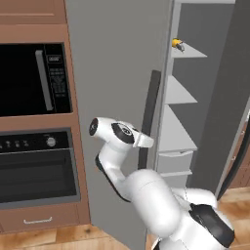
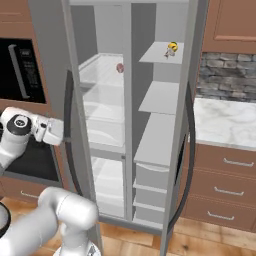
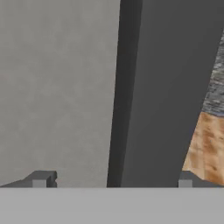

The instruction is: There's a fish in the fridge that needs to be moved to the freezer for freezing. Pick up the fish from the fridge, place it on any shelf in the freezer, and close the fridge and freezer doors when done.

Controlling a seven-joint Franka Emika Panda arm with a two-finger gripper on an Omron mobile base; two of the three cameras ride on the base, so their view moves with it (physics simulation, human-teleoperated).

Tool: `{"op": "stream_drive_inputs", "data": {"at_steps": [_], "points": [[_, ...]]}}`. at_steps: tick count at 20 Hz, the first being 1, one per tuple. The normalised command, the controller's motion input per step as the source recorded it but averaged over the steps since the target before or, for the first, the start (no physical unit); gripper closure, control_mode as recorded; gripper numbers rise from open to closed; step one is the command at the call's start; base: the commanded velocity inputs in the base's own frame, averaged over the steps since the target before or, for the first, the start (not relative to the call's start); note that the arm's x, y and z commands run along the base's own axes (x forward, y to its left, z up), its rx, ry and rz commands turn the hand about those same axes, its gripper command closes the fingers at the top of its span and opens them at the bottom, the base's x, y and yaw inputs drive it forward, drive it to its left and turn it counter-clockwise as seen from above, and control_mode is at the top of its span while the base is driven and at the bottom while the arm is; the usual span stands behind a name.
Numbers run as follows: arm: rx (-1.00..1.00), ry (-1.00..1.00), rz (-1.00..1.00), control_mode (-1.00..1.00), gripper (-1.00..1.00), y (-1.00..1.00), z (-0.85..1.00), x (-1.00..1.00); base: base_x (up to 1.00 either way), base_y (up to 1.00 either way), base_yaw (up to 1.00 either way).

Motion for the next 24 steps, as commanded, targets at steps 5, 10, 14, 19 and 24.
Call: {"op": "stream_drive_inputs", "data": {"at_steps": [5, 10, 14, 19, 24], "points": [[0.03, 0.09, 0.13, -1.00, -1.00, -0.48, 0.00, 0.73, 0.00, 0.00, 0.00], [0.04, 0.04, 0.10, -1.00, -1.00, -0.58, 0.00, 0.67, 0.00, 0.00, 0.00], [0.08, 0.00, 0.18, -1.00, -1.00, -0.66, 0.00, 0.72, 0.00, 0.00, 0.00], [0.06, 0.00, 0.17, -1.00, -1.00, -0.51, 0.00, 0.78, 0.00, 0.00, 0.00], [0.05, 0.00, 0.15, -1.00, -1.00, -0.45, 0.00, 0.85, 0.00, 0.00, 0.00]]}}
